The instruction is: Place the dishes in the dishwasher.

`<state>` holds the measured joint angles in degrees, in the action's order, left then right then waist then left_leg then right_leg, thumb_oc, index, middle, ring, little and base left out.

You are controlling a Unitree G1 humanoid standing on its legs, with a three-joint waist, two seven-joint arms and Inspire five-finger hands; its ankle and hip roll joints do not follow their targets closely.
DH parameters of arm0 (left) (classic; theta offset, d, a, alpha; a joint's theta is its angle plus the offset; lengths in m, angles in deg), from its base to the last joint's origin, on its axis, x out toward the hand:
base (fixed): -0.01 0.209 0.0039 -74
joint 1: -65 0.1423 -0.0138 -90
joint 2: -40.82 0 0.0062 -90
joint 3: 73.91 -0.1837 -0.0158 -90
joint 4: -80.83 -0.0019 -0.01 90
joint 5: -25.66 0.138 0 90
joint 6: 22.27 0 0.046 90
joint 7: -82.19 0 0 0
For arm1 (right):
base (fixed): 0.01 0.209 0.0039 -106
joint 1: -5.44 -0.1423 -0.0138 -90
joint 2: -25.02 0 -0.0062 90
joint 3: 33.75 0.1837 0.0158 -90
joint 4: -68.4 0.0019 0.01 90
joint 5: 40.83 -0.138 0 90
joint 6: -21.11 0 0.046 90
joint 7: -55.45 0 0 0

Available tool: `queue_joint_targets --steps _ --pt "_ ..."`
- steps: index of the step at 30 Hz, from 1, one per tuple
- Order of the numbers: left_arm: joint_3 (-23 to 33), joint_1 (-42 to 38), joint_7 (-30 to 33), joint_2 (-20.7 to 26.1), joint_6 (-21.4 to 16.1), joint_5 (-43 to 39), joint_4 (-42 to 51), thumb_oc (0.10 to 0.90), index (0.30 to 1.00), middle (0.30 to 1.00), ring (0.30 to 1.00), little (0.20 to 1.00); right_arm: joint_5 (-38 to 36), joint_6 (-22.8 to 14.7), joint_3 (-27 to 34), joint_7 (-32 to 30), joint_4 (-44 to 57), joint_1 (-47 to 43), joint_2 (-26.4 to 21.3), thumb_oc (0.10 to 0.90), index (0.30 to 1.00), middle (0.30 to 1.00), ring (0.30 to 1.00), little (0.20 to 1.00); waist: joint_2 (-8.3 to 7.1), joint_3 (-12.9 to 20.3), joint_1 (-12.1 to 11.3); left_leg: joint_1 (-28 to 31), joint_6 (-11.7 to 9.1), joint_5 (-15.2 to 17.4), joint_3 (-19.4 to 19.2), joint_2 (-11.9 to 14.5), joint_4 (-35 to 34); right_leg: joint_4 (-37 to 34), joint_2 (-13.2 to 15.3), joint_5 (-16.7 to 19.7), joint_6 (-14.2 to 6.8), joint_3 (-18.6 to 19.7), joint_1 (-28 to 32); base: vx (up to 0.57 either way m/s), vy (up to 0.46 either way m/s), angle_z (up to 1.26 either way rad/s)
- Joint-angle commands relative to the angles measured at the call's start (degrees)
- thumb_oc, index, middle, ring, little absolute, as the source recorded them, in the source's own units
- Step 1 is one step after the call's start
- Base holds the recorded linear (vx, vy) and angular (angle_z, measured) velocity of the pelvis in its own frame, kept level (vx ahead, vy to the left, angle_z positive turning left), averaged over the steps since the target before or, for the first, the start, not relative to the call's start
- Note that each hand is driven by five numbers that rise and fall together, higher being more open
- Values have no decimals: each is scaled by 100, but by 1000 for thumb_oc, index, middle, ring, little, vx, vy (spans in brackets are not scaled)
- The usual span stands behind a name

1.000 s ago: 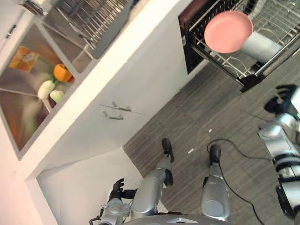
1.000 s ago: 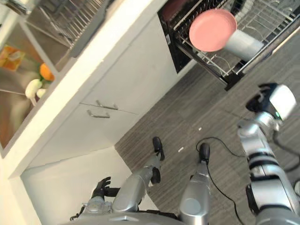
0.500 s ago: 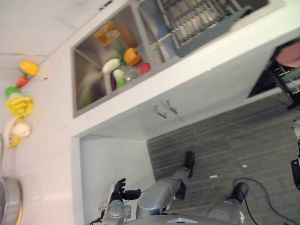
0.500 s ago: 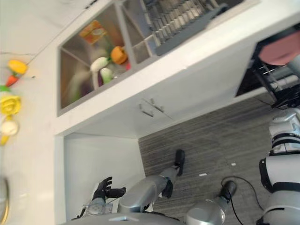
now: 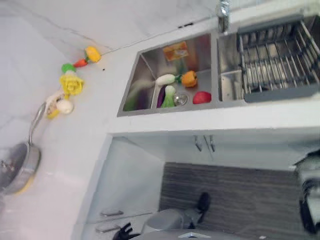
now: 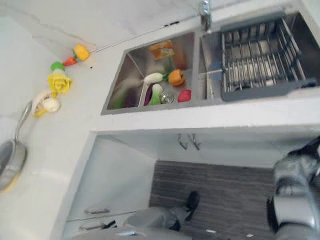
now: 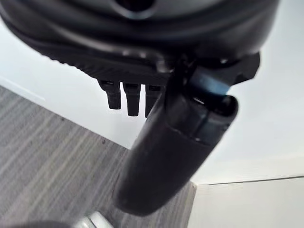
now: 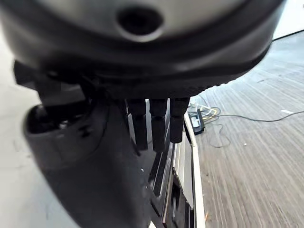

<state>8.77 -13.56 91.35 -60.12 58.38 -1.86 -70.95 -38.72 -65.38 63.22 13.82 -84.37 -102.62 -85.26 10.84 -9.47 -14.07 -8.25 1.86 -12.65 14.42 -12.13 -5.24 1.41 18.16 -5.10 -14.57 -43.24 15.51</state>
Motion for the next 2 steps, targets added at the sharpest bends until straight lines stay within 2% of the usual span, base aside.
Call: queue_joint_targets --steps 1,2 --pt "67 -813 247 250 -12 392 -482 800 900 900 900 900 -319 -705 -663 239 209 -424 1071 800 900 900 900 900 -121 -212 -139 -312 -994 524 -828 921 85 -107 384 442 97 438 -521 -13 -138 5" --pt "136 -922 234 239 76 534 -630 800 900 900 900 900 -405 -710 -638 427 -24 -63 1361 800 900 900 900 900 -286 -194 -66 -281 -1003 548 -920 1018 84 -151 286 443 127 564 -586 -12 -155 -18"
